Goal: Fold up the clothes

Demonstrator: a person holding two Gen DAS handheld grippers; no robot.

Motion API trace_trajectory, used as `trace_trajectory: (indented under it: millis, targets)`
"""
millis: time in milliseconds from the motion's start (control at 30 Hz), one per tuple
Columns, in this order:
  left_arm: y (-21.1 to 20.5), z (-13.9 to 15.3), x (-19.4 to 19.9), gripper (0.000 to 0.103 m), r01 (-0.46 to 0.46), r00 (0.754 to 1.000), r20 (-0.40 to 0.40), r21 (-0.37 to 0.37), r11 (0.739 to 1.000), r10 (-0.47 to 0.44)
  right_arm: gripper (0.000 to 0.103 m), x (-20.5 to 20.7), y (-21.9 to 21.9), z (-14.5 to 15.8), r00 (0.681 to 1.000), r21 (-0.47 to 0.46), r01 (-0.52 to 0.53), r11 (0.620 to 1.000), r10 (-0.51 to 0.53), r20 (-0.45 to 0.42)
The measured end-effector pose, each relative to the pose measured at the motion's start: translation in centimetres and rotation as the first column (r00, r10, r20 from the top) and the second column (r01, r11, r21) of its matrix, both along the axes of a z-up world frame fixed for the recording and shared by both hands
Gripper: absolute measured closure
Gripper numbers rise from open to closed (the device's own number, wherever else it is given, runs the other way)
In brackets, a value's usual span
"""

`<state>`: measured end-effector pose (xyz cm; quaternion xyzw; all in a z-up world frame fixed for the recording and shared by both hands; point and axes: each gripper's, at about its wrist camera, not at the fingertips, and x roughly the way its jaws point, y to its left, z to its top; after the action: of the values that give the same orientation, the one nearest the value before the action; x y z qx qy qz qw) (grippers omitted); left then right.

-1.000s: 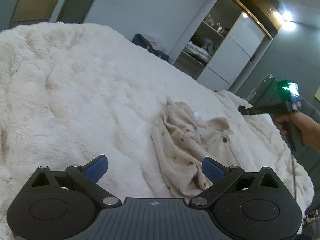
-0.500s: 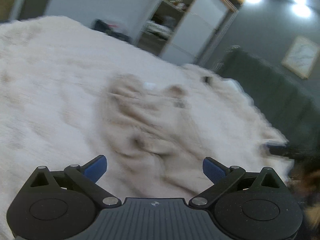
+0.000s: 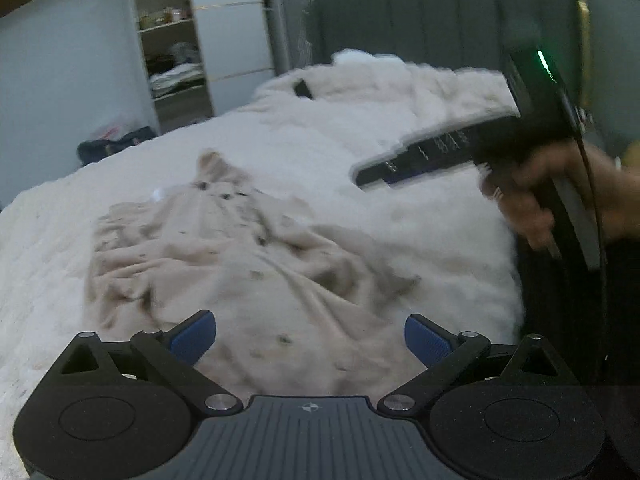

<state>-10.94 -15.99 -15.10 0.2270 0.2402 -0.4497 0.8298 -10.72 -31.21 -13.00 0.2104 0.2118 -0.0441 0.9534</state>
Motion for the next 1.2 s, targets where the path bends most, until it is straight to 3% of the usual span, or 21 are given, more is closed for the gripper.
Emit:
trace_trajectory:
  millis: [167,267,367,400,467,533,600,667,700,767,800,833,900,1000,1067,1200]
  targets:
    - [-2.5,-3.1,-1.2,0.016,0.042,0.999,0.007,0.092,0.995,-0.043,0.038,0.1,-0.2,-0.2,1.0,0.002,0.009,1.0,-0.009,0.0]
    - [-3.8,-4.9,-2.1,0.014,0.053,0.994,0.087,0.188,0.981,-0.071,0.037,0.2,-0.6,-0.4,1.0,0.014,0.019,1.0,-0.019,-0.002]
    - [-4.6,-6.4,-2.0,0.018,0.033,0.991,0.118,0.238,0.971,-0.063,0.037,0.3,-0.6,-0.5,1.0,0.014,0.023,1.0,-0.023,-0.006]
    - [-4.6,-6.4,-1.8,0.025,0.021,0.992,0.118,0.232,0.972,-0.05,0.037,0.3,-0.5,-0.6,1.0,0.014,0.023,1.0,-0.022,-0.005]
    - [-4.5,-6.3,-1.5,0.078,-0.002,0.993,0.118,0.22,0.975,-0.025,0.037,0.5,-0.5,-0.7,1.0,0.017,0.023,1.0,-0.023,-0.007]
    - [-3.5,-4.9,-0.6,0.091,-0.028,0.996,0.085,0.144,0.989,0.015,0.037,0.6,-0.5,-0.9,1.0,0.022,0.029,0.999,-0.028,-0.011]
    - [-2.0,-3.0,0.4,0.095,-0.059,0.998,0.035,0.042,0.997,0.058,0.037,0.8,-0.4,-1.1,0.999,0.026,0.034,0.999,-0.033,-0.015]
    - [0.6,-0.8,2.3,0.096,-0.133,0.991,-0.048,-0.107,0.985,0.129,0.037,1.0,-0.6,-1.4,0.999,0.039,0.042,0.998,-0.041,-0.021]
    - [2.0,0.4,3.4,0.096,-0.18,0.981,-0.099,-0.186,0.966,0.164,0.037,1.1,-0.7,-1.5,0.999,0.049,0.047,0.998,-0.045,-0.025]
    - [5.7,2.9,6.1,0.097,-0.311,0.945,-0.215,-0.345,0.886,0.248,0.037,1.1,-0.8,-1.9,0.998,0.068,0.058,0.996,-0.056,-0.031]
    - [8.0,4.2,7.9,0.097,-0.385,0.918,-0.265,-0.42,0.822,0.295,0.037,1.3,-0.8,-2.1,0.998,0.077,0.063,0.995,-0.06,-0.034]
    - [11.0,5.9,10.1,0.097,-0.463,0.885,-0.307,-0.495,0.735,0.351,0.037,1.4,-0.8,-2.3,0.997,0.082,0.063,0.995,-0.06,-0.039]
    - [14.2,8.1,12.9,0.097,-0.517,0.855,-0.285,-0.546,0.659,0.434,0.037,1.7,-0.8,-2.6,0.997,0.093,0.064,0.994,-0.06,-0.049]
    - [18.6,11.6,17.1,0.097,-0.573,0.77,-0.156,-0.596,0.563,0.618,0.037,2.2,-0.7,-3.0,0.996,0.097,0.063,0.993,-0.057,-0.063]
    - [22.0,14.0,21.4,0.097,-0.625,0.652,-0.065,-0.611,0.486,0.756,0.037,2.6,-0.5,-3.2,0.996,0.085,0.06,0.995,-0.054,-0.071]
    - [25.3,14.9,27.3,0.096,-0.738,0.438,0.08,-0.536,0.409,0.895,0.037,2.9,-0.1,-3.3,0.996,0.069,0.053,0.996,-0.047,-0.076]
